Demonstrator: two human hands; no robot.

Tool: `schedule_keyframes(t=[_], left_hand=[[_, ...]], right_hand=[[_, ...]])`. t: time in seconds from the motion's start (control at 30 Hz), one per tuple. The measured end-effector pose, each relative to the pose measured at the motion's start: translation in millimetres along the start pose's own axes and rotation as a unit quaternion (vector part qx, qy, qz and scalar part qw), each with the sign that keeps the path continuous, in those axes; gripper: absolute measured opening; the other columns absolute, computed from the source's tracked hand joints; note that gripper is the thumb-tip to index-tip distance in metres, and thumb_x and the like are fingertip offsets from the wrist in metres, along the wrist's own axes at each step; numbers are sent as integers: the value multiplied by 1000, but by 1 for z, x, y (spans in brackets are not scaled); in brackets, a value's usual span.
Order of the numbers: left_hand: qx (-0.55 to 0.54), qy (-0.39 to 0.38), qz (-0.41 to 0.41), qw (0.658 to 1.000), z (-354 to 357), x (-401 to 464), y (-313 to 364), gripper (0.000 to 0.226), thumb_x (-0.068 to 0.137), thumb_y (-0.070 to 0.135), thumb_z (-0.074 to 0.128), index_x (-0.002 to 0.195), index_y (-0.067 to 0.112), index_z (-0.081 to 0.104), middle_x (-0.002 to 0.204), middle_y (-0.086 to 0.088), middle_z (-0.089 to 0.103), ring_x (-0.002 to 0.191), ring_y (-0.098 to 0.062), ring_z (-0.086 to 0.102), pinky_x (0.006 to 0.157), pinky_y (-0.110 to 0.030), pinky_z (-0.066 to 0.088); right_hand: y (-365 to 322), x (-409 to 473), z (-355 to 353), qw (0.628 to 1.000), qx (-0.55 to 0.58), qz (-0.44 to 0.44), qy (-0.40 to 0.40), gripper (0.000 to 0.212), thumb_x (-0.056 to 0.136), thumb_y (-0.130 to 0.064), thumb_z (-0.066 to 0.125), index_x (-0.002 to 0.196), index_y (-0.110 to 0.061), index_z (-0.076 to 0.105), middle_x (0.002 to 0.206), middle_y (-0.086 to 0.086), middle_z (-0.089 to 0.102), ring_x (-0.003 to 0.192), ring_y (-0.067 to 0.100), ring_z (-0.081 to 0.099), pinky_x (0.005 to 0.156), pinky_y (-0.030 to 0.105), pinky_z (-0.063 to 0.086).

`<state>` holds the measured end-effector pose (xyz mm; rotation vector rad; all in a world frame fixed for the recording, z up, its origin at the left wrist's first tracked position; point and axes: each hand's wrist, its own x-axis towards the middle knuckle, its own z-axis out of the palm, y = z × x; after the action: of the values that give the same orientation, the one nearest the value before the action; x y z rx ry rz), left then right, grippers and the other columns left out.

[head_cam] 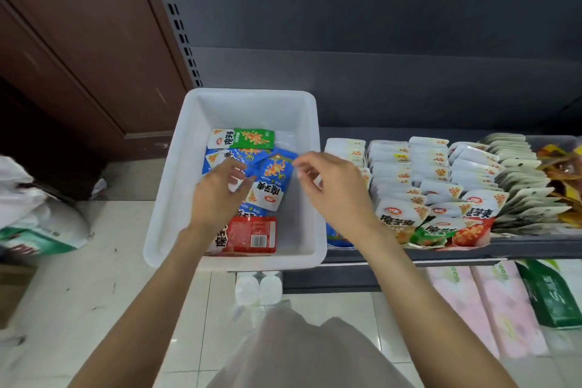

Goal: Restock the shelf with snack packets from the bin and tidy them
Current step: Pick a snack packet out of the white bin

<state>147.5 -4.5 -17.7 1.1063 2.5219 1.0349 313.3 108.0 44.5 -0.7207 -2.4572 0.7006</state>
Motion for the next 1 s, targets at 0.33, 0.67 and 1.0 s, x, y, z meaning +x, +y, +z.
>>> schedule_keyframes(t=[0.33,0.67,1.0], left_hand=[[231,-214,6,949,39,22,-35,50,86,42,60,126,16,48,121,-7,51,115,-23,50,89,-34,43],[98,-211,-46,971,31,31,-51,33,83,34,67,115,24,61,106,5,63,98,-14,60,78,-24,45],[-404,21,-133,905,-31,10,9,28,89,24,61,116,17,59,115,3,64,104,-11,62,84,-24,52]], right_hand=[[23,63,124,870,-321,-66,-369,43,93,-14,51,135,-15,45,136,8,44,128,28,37,101,40,35],[26,89,128,797,-423,-214,-374,32,96,-23,48,126,-26,56,135,6,44,129,26,34,103,36,28],[-9,66,62,921,342,186,-3,23,91,-14,60,77,-18,43,73,6,61,58,8,52,55,20,42]])
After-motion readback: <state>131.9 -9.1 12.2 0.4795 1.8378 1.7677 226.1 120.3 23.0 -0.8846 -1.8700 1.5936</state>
